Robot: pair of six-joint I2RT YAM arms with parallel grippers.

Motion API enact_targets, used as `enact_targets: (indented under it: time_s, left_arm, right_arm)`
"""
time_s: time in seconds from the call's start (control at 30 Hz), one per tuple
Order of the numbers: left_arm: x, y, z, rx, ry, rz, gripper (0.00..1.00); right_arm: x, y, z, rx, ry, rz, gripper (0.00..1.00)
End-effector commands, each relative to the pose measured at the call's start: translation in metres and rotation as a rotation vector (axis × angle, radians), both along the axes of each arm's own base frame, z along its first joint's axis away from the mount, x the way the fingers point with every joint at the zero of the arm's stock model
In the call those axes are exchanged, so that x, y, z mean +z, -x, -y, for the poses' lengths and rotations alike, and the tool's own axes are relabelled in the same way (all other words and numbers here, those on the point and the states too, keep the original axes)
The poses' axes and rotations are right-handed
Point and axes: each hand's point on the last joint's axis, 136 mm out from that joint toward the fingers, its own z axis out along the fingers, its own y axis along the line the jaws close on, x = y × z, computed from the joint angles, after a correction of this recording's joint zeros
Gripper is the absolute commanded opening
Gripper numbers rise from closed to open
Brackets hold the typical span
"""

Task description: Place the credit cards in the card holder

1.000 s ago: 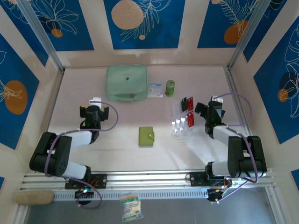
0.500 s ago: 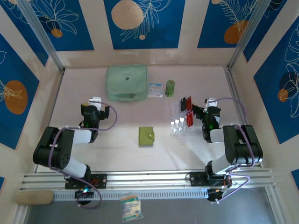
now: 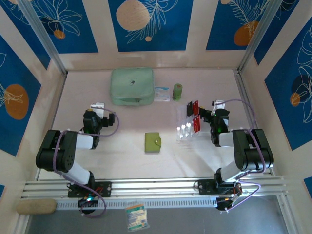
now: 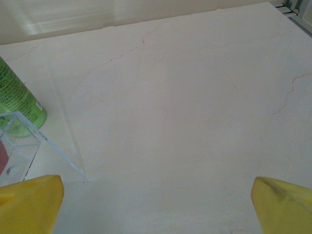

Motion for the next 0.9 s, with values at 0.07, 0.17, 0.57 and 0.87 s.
enact_targets:
  time_s: [0.07, 0.17, 0.57, 0.87]
  left_arm:
    - [0.0046, -0.0051, 0.0009, -0.015, 0.025, 0.019, 1.0]
    - [0.0047, -0.0048, 0.0006, -0.013, 0.023, 0.019, 1.0]
    - [0.0075, -0.0016, -0.0028, 0.011, 0.013, 0.042, 1.0]
    - [0.0076, -0.0016, -0.0027, 0.01, 0.013, 0.042, 1.0]
  right_arm:
    - [0.0094, -0.005, -0.004, 0.008, 0.032, 0.031, 0.99]
    - [0.0094, -0.0053, -0.0048, 0.009, 0.037, 0.031, 0.99]
    - [0.009, -0.0052, -0.0044, 0.008, 0.036, 0.03, 0.99]
    - [0.0091, -0.0052, -0.0045, 0.008, 0.036, 0.03, 0.99]
